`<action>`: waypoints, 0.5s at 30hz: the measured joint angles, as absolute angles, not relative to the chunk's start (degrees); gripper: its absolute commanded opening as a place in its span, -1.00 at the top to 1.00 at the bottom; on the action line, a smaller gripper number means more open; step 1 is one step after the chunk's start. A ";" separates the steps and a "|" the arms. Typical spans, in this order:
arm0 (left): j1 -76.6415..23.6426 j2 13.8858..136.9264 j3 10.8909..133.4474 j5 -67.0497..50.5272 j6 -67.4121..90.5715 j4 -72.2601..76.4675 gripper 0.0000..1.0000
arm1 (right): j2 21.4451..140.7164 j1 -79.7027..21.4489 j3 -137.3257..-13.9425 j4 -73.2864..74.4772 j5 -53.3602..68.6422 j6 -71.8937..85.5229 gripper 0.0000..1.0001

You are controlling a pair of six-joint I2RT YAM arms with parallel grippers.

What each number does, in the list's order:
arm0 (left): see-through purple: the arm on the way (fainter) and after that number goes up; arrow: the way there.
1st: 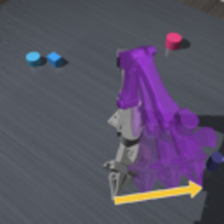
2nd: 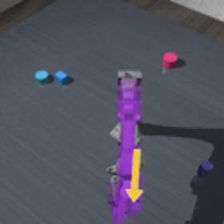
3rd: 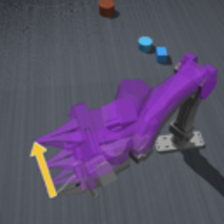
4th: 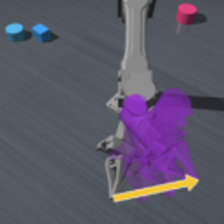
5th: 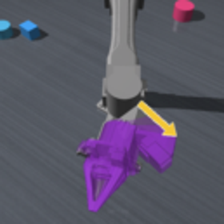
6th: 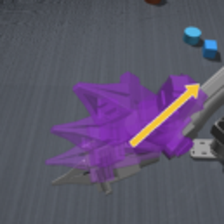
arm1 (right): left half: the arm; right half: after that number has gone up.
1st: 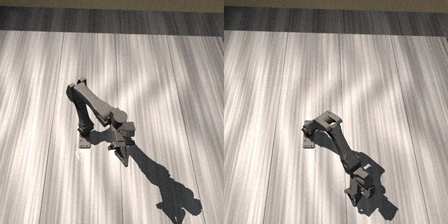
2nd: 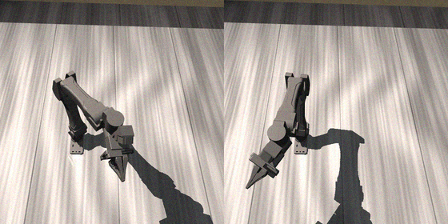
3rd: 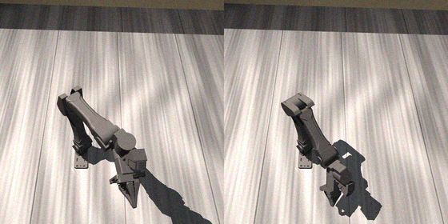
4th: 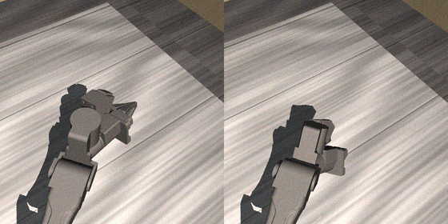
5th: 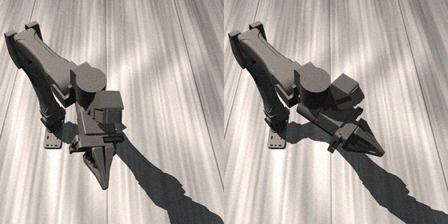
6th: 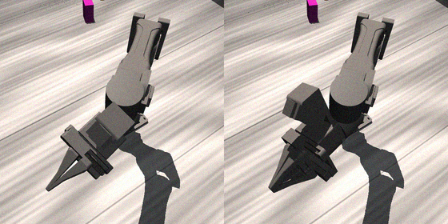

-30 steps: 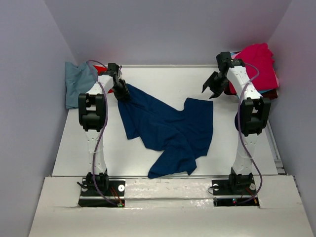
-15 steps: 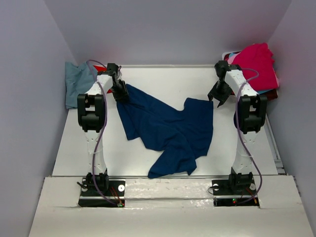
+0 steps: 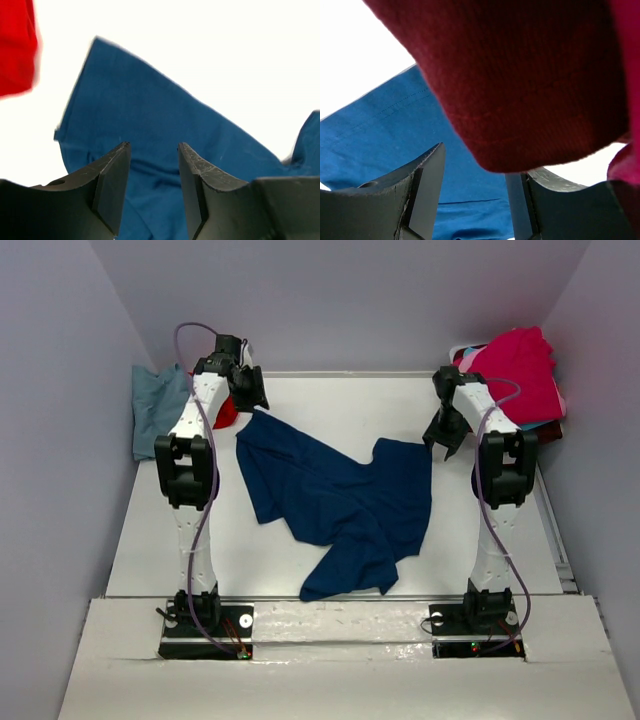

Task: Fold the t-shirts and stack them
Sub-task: Flatten the tshirt out

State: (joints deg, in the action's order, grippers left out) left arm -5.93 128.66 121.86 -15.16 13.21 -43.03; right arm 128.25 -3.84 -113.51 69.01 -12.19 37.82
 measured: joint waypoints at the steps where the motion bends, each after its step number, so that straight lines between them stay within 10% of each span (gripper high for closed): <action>1: -6.00 129.27 123.50 -15.03 12.93 -43.03 -0.09 | 128.31 -3.84 -113.51 69.01 -12.29 37.54 -0.12; 15: -4.67 144.97 133.47 -6.87 9.21 -44.03 -0.25 | 130.50 -3.86 -115.20 69.14 -12.25 34.70 -0.12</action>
State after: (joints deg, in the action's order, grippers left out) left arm -4.67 144.97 133.47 -6.87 9.21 -44.03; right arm 130.50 -3.86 -115.20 69.14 -12.25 34.70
